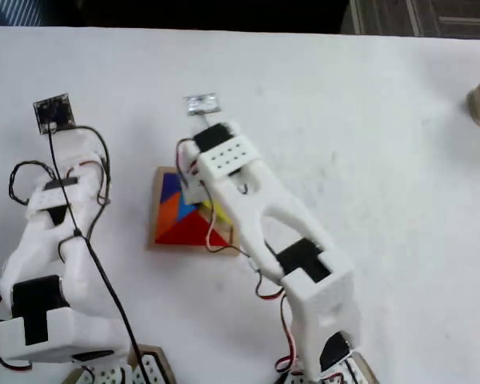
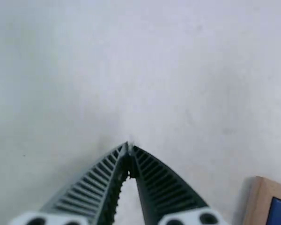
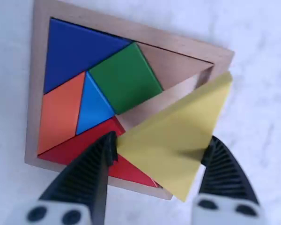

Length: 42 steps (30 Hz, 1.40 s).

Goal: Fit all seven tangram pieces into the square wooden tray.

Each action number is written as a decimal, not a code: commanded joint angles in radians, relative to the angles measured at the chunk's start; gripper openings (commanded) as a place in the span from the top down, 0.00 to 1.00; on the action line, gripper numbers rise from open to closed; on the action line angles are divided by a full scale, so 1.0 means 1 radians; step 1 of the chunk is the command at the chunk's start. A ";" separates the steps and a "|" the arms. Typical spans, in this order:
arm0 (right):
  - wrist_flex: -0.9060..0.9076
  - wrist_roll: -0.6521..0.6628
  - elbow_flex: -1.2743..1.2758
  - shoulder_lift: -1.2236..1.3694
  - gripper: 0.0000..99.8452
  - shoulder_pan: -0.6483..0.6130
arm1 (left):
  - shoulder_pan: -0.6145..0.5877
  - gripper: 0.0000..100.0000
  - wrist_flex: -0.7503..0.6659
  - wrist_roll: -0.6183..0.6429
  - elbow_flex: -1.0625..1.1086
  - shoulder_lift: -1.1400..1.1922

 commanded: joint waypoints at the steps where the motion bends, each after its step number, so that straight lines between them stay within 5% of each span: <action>1: -0.036 -0.008 -0.011 0.016 0.84 -0.021 | -0.013 0.97 -0.003 0.006 -0.058 -0.005; 8: -0.012 0.008 -0.114 0.120 0.75 -0.088 | -0.013 0.97 -0.003 0.006 -0.058 -0.005; 12: 0.113 0.143 -0.241 0.182 0.66 -0.110 | -0.013 0.97 -0.003 0.006 -0.057 -0.005; 21: 0.323 0.239 -0.443 0.159 0.78 -0.042 | -0.013 0.97 -0.003 0.006 -0.055 -0.005; 26: 0.321 0.249 -0.348 0.016 0.98 0.076 | -0.008 0.97 -0.002 0.006 -0.051 -0.005; 38: 0.039 0.213 0.207 -0.275 0.98 0.252 | 0.099 0.98 0.002 -0.002 0.078 -0.114; 42: 0.015 0.213 0.287 -0.321 0.98 0.303 | 0.232 0.98 -0.003 -0.161 0.226 -0.257</action>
